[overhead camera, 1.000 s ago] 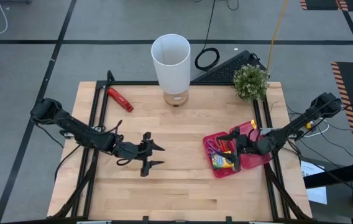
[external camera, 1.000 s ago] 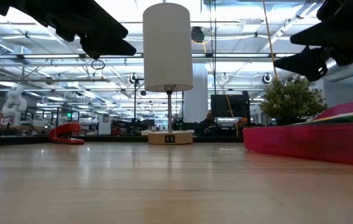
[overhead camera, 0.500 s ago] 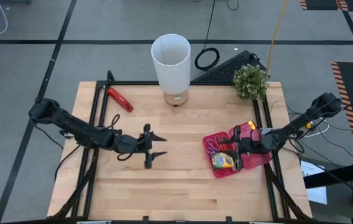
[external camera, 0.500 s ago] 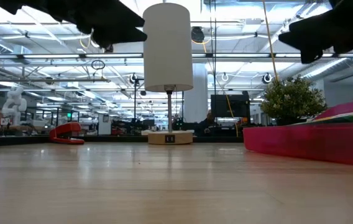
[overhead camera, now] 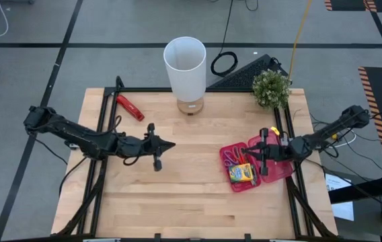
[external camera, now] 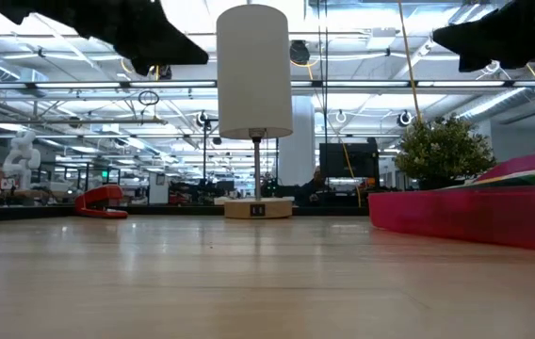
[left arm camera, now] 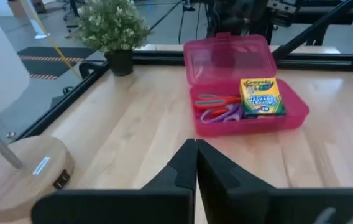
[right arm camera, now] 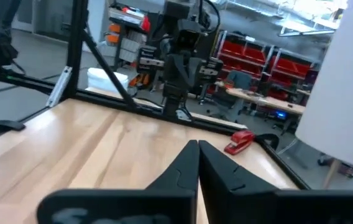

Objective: Pack school essentials
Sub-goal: Return to Home Position

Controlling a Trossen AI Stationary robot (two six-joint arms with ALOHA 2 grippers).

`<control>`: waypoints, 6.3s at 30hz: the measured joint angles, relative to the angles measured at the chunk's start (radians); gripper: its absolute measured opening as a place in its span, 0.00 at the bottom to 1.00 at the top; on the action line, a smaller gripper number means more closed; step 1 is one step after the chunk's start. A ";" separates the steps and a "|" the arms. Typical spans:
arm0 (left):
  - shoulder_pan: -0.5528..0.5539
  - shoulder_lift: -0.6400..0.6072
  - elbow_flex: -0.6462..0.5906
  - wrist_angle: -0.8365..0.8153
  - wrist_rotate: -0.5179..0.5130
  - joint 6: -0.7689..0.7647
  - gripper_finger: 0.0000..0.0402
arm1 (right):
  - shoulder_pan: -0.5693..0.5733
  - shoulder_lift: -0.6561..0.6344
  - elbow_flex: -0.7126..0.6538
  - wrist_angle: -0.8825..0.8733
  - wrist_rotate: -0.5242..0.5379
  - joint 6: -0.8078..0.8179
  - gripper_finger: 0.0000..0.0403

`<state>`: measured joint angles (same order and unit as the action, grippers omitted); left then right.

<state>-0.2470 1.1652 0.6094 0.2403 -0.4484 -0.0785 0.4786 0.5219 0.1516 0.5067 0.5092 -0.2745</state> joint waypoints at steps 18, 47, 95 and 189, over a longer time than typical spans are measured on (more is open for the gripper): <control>0.012 -0.076 -0.175 0.168 -0.026 0.044 0.04 | -0.296 -0.131 -0.055 -0.150 -0.396 0.124 0.00; 0.018 -0.076 -0.175 0.178 -0.023 0.044 0.04 | -0.343 -0.518 -0.109 -0.422 -0.456 0.033 0.00; -0.037 -0.237 -0.191 0.096 -0.058 0.075 0.06 | -0.536 -0.519 -0.137 -0.479 -0.584 0.102 0.00; 0.201 -1.158 -0.599 -0.219 0.444 0.148 0.05 | -0.536 -0.519 -0.137 -0.467 -0.585 0.132 0.00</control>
<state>-0.0460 0.0071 0.0109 0.0211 -0.0048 0.0692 -0.0570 0.0029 0.0151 0.0399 -0.0757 -0.1425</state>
